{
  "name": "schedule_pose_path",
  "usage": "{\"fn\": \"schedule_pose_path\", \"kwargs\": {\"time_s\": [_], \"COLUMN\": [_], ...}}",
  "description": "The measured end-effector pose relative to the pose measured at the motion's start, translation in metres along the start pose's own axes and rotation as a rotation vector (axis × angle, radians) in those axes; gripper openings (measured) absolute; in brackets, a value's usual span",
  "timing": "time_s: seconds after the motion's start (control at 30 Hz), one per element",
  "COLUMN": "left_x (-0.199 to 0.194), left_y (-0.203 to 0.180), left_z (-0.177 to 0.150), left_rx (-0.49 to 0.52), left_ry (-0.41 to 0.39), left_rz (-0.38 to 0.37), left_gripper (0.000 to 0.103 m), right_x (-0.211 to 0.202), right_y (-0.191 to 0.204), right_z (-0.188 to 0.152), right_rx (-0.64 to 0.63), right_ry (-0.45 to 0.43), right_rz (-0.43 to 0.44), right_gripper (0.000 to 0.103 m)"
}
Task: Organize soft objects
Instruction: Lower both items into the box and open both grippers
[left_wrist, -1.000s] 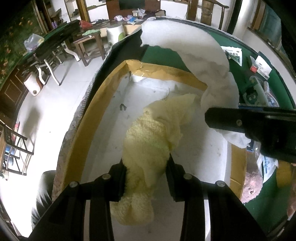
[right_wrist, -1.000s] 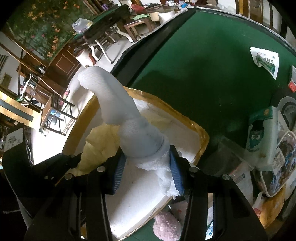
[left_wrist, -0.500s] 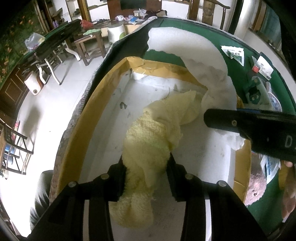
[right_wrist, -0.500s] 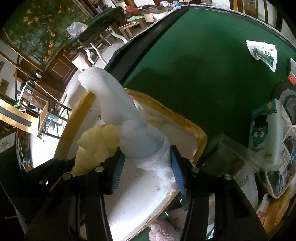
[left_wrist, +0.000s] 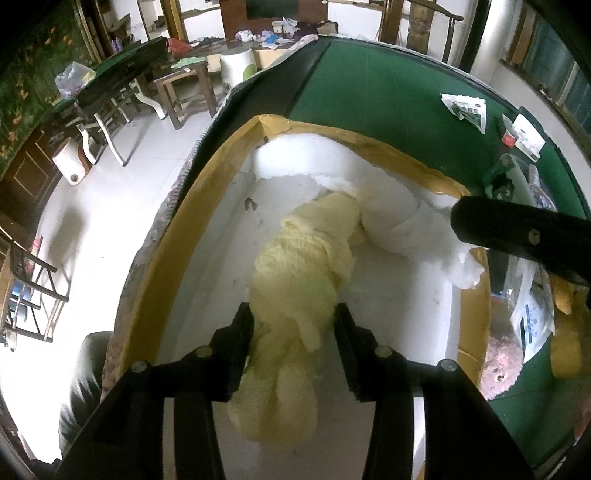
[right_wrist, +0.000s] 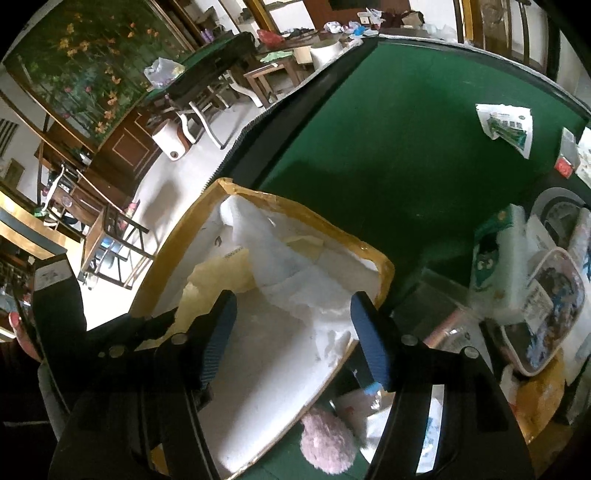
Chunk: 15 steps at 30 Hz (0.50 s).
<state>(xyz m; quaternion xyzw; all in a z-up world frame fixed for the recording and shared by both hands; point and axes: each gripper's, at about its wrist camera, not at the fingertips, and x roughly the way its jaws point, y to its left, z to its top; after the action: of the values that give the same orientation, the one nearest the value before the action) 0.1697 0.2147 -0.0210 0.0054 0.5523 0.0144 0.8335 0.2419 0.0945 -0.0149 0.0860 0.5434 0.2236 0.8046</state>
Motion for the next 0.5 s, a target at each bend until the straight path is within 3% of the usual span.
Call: {"fn": "schedule_pose_path", "kwargs": {"time_s": [0.2, 0.5], "left_x": [-0.013, -0.027], "left_y": [-0.007, -0.015], "left_z": [-0.004, -0.013], "left_rx": [0.018, 0.039], "left_ry": [-0.011, -0.033], "left_rz": [0.057, 0.072], "left_gripper": [0.045, 0.045], "right_x": [-0.012, -0.041], "right_y": [-0.005, -0.006], "right_z": [-0.011, -0.031], "right_rx": [0.003, 0.009], "right_ry": [-0.016, -0.050], "right_rz": [0.001, 0.031], "right_gripper": [0.072, 0.072]}}
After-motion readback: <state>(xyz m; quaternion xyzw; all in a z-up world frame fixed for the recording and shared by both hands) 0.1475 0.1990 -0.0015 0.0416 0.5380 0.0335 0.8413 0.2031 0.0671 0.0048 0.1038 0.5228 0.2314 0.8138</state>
